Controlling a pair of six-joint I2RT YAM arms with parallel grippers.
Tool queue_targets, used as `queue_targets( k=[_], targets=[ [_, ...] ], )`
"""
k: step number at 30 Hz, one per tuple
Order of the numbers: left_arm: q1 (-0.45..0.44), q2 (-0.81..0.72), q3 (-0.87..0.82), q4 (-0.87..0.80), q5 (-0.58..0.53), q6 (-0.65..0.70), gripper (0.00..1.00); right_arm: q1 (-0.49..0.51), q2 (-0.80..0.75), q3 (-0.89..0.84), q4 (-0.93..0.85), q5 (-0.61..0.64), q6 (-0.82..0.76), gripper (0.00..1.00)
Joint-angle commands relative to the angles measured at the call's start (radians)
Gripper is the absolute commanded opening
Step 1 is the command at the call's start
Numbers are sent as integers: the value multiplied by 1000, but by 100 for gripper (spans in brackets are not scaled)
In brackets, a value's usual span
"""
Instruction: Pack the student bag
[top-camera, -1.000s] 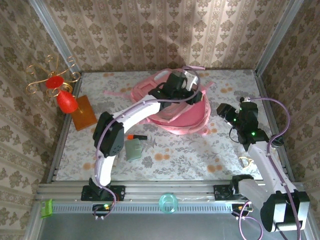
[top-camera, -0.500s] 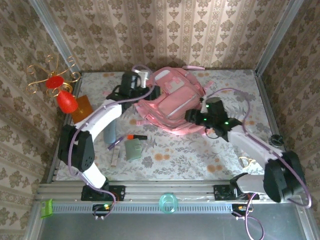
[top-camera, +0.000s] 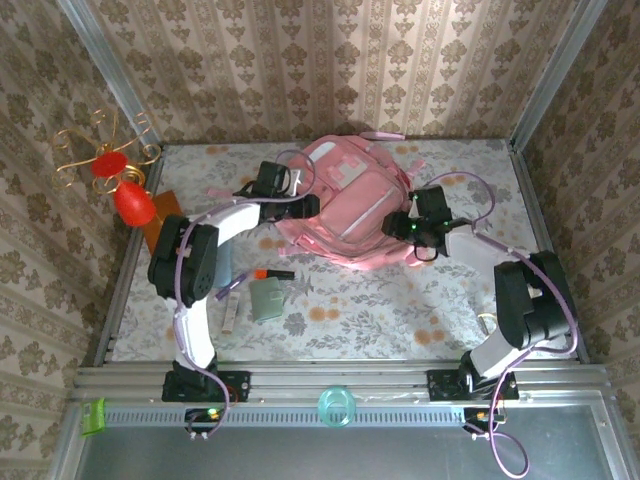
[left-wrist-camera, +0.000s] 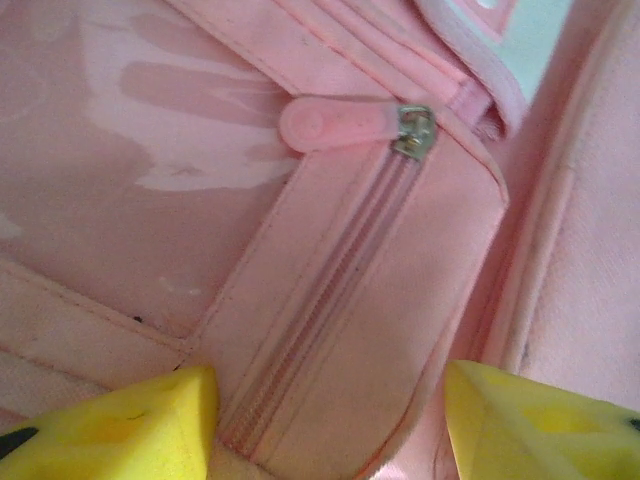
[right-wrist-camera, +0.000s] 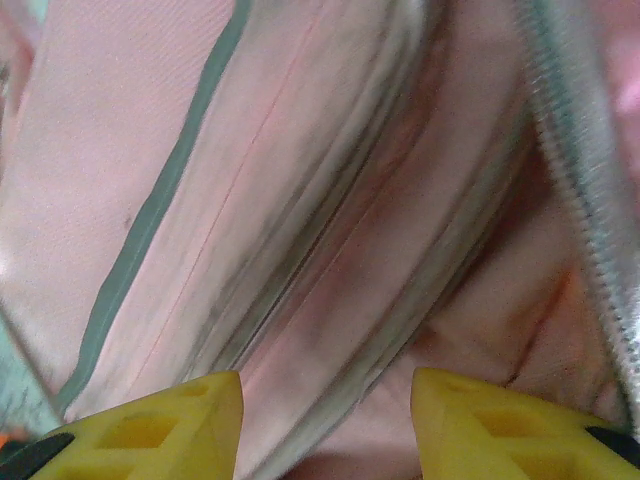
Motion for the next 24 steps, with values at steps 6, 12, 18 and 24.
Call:
queue_targets(
  k=[6, 12, 18, 24],
  targets=[
    [-123, -85, -113, -14, -2, -45, 62, -55, 128, 211, -103, 65, -78, 48],
    [-104, -104, -85, -70, -119, 12, 63, -44, 31, 168, -122, 99, -121, 51],
    [-98, -175, -125, -50, -70, 26, 63, 56, -117, 39, -114, 111, -175, 52],
    [-94, -375, -296, 1, -201, -57, 64, 253, -231, -51, -94, 112, -215, 53]
  ],
)
